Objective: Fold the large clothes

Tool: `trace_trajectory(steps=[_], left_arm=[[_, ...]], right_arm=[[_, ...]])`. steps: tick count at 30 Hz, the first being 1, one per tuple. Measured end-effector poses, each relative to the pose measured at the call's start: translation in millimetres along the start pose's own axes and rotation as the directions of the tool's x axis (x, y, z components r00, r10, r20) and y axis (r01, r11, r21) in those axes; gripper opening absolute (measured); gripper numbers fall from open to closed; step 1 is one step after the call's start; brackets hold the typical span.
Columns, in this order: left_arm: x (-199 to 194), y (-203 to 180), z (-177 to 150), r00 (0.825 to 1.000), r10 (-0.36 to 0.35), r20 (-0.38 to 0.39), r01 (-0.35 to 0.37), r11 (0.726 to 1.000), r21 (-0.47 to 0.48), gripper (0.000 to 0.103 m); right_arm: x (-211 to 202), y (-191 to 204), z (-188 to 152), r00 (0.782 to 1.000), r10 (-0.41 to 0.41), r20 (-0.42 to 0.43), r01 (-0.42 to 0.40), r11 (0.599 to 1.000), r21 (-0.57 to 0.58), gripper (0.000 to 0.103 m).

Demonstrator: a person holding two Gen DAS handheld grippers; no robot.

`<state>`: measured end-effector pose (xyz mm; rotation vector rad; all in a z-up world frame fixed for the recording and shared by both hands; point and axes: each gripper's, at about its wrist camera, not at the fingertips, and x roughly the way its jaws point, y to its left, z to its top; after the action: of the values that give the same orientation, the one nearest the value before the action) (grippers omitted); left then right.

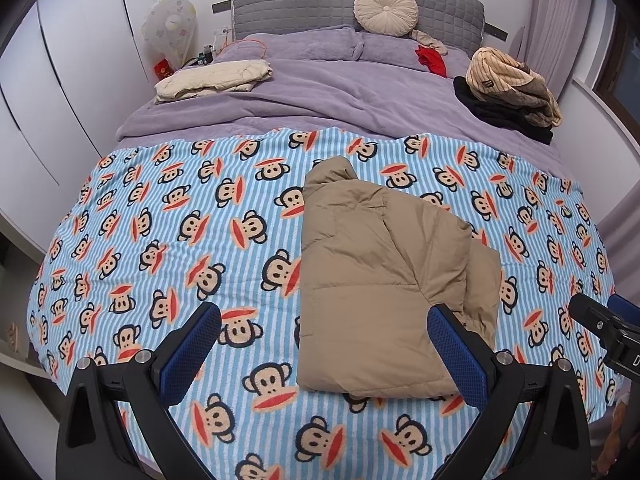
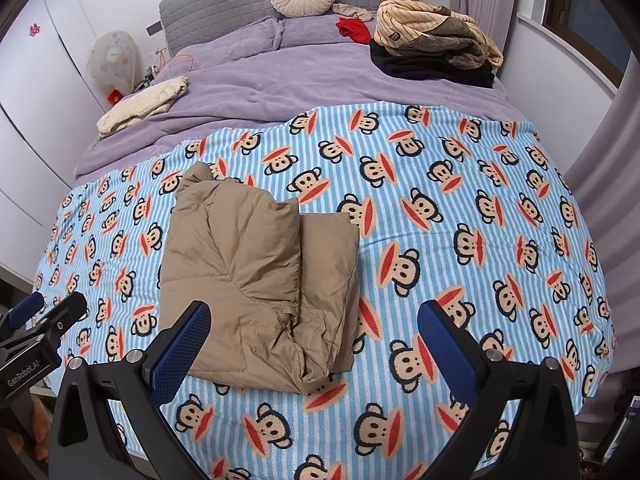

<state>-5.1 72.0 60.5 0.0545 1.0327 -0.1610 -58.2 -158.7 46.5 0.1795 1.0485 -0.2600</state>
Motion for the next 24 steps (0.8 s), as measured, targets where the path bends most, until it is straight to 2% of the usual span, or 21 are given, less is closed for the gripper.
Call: trace_trajectory(steps=[16, 24], left_arm=[[3.3, 2.7, 1.1, 1.0, 0.003, -0.01, -0.003, 1.0, -0.007, 0.103], [2.1, 0.8, 1.3, 1.0, -0.023, 0.002, 0.023, 1.0, -0.008, 0.103]], right_arm=[[-0.4, 7.4, -6.3, 1.0, 0.002, -0.011, -0.002, 1.0, 0.001, 0.103], [0.4, 7.9, -7.2, 1.0, 0.002, -0.017, -0.001, 1.0, 0.004, 0.103]])
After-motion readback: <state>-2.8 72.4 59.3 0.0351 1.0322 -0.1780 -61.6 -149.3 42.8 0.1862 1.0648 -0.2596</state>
